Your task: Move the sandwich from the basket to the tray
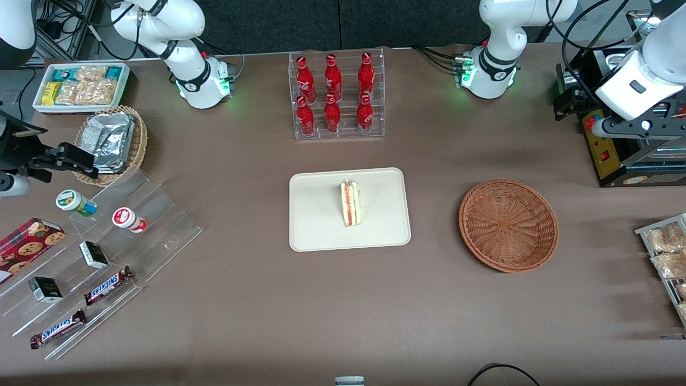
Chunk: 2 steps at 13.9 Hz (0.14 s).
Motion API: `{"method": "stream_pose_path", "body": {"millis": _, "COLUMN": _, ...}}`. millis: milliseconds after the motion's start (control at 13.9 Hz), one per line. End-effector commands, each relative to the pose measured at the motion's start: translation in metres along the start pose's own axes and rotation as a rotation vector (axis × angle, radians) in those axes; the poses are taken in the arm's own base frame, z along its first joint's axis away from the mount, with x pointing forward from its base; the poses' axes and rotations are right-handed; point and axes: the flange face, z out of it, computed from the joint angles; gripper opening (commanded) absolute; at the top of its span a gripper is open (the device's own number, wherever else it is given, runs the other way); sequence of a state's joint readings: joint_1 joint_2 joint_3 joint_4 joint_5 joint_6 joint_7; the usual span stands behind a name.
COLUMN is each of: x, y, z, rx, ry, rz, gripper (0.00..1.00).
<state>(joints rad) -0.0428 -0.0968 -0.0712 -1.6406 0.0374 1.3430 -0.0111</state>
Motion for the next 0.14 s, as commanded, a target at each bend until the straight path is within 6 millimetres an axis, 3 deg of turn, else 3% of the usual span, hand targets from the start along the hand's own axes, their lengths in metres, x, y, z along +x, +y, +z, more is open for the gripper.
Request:
{"method": "stream_pose_path", "body": {"millis": 0, "x": 0.0145, "y": -0.0035, "z": -0.0068, "rx": 0.009, "ry": 0.005, "rz": 0.009, "gripper": 1.00}}
{"method": "stream_pose_path", "body": {"millis": 72, "x": 0.0139, "y": -0.0027, "z": -0.0058, "rx": 0.007, "ry": -0.020, "rz": 0.010, "gripper": 1.00}}
